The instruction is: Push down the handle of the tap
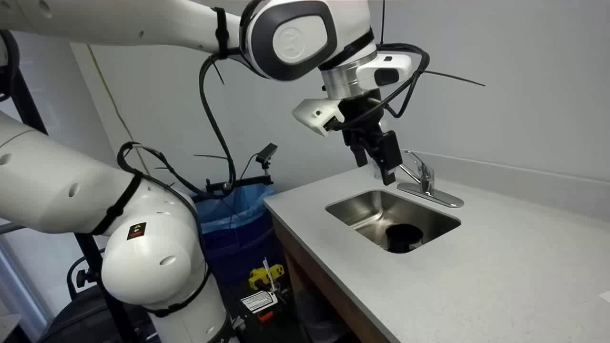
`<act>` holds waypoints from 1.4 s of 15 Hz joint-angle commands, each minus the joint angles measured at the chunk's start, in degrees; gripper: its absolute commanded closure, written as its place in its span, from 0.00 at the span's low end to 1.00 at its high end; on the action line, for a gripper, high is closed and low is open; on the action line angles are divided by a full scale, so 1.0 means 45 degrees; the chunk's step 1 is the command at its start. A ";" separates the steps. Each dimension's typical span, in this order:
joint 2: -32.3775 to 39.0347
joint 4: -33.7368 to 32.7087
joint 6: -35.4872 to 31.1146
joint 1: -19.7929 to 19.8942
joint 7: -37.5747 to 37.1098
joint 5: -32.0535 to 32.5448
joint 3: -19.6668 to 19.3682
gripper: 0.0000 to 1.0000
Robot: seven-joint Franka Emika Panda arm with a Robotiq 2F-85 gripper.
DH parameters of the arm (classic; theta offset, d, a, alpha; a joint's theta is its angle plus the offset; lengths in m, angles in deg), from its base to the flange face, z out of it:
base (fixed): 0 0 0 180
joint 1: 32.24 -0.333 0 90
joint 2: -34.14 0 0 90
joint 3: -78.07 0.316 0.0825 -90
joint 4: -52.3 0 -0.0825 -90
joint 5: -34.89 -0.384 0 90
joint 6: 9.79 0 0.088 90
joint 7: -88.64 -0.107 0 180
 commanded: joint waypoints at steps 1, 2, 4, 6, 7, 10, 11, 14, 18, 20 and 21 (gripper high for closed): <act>0.0019 -0.0034 0.0044 0.0075 0.0049 -0.0060 0.0065 0.00; 0.0019 -0.0034 0.0044 0.0075 0.0049 -0.0060 0.0065 0.00; 0.0019 -0.0034 0.0044 0.0075 0.0049 -0.0060 0.0066 0.00; 0.0019 -0.0034 0.0044 0.0075 0.0049 -0.0060 0.0066 0.00; 0.0019 -0.0034 0.0044 0.0075 0.0049 -0.0060 0.0066 0.00; 0.0019 -0.0034 0.0044 0.0075 0.0049 -0.0060 0.0066 0.00; 0.0019 -0.0034 0.0043 0.0075 0.0049 -0.0060 0.0066 0.00; 0.0019 -0.0035 0.0043 0.0075 0.0049 -0.0060 0.0066 0.00; 0.0019 -0.0034 0.0044 0.0075 0.0049 -0.0060 0.0066 0.00; 0.0115 -0.0031 -0.0055 -0.0002 0.0127 -0.0085 0.0067 0.00; 0.0254 -0.0011 -0.0206 -0.0086 0.0197 -0.0107 0.0089 0.00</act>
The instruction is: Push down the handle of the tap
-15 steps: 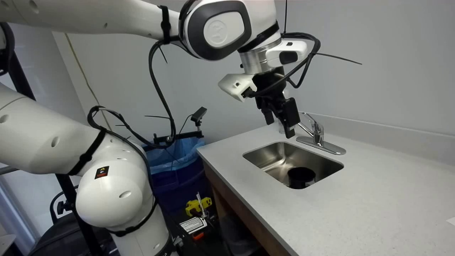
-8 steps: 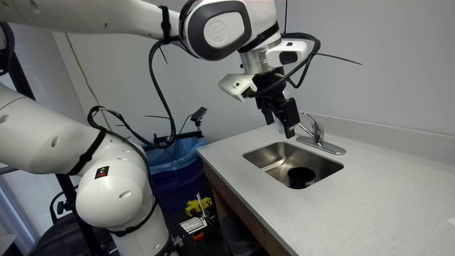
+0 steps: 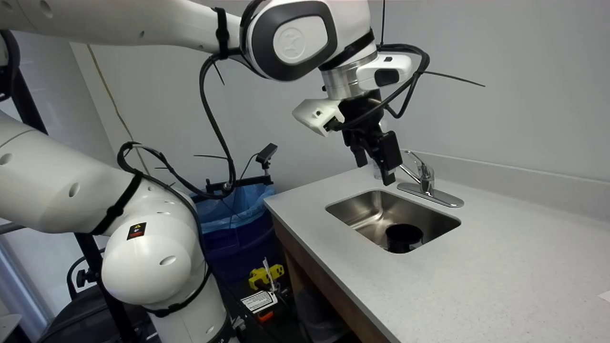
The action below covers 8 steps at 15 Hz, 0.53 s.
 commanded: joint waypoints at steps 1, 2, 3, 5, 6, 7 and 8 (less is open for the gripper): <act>0.0383 -0.0012 -0.0268 -0.0168 0.0240 -0.0132 0.0113 0.00; 0.0583 -0.0008 -0.0317 -0.0294 0.0278 -0.0179 0.0189 0.00; 0.0818 0.0013 -0.0430 -0.0447 0.0244 -0.0260 0.0322 0.00; 0.1369 -0.0022 -0.0738 -0.0794 0.0154 -0.0456 0.0589 0.00; 0.1677 -0.0065 -0.0996 -0.0977 0.0138 -0.0582 0.0726 0.00; 0.2079 -0.0139 -0.1411 -0.1193 0.0087 -0.0755 0.0894 0.00; 0.2542 -0.0275 -0.1852 -0.1417 0.0036 -0.0943 0.1049 0.00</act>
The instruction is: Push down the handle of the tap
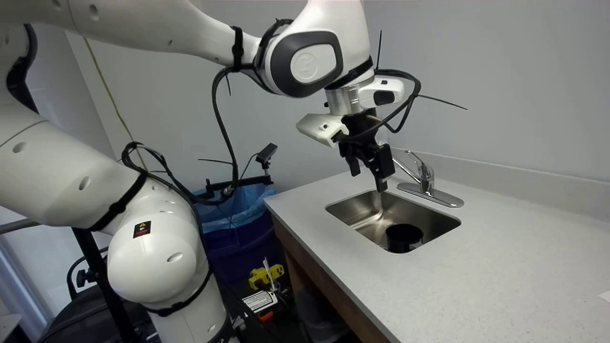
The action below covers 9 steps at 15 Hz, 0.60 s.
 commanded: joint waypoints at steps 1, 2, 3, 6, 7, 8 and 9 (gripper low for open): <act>0.1612 -0.0458 -0.1510 -0.0798 -0.0035 -0.0733 0.0452 0.00; 0.2086 -0.0618 -0.1981 -0.1020 -0.0006 -0.0936 0.0551 0.00; 0.2573 -0.0803 -0.2450 -0.1205 0.0019 -0.1118 0.0648 0.00; 0.4117 -0.1797 -0.3381 -0.1599 0.0157 -0.1531 0.0750 0.00; 0.4598 -0.2182 -0.3566 -0.1696 0.0220 -0.1680 0.0754 0.00; 0.4983 -0.2535 -0.3670 -0.1767 0.0269 -0.1830 0.0751 0.00; 0.3893 -0.1543 -0.3433 -0.1455 0.0000 -0.1331 0.0896 0.00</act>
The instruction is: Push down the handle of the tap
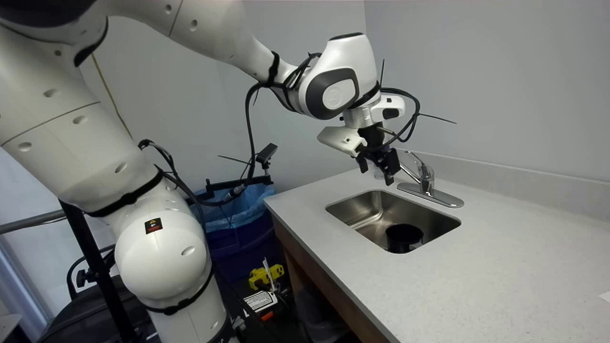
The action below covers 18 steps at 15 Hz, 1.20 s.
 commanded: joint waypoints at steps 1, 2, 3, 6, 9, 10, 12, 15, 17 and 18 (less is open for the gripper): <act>0.0306 -0.0243 0.0022 0.0097 0.0020 -0.0059 0.0122 0.00; 0.0407 -0.0253 0.0022 0.0103 0.0021 -0.0059 0.0125 0.00; 0.0394 -0.0218 0.0022 0.0105 0.0021 -0.0059 0.0124 0.00; 0.0265 -0.0154 0.0024 0.0112 0.0019 -0.0057 0.0118 0.00; 0.0259 -0.0149 0.0024 0.0112 0.0019 -0.0057 0.0118 0.00; 0.0259 -0.0149 0.0024 0.0112 0.0019 -0.0057 0.0117 0.00; 0.0259 -0.0149 0.0024 0.0112 0.0019 -0.0057 0.0117 0.00; 0.0335 -0.0187 -0.0019 0.0148 -0.0049 0.0033 0.0150 0.00; 0.0574 -0.0356 0.0154 0.0180 -0.0096 0.0250 0.0224 0.00; 0.0763 -0.0524 0.0219 0.0157 -0.0077 0.0324 0.0254 0.00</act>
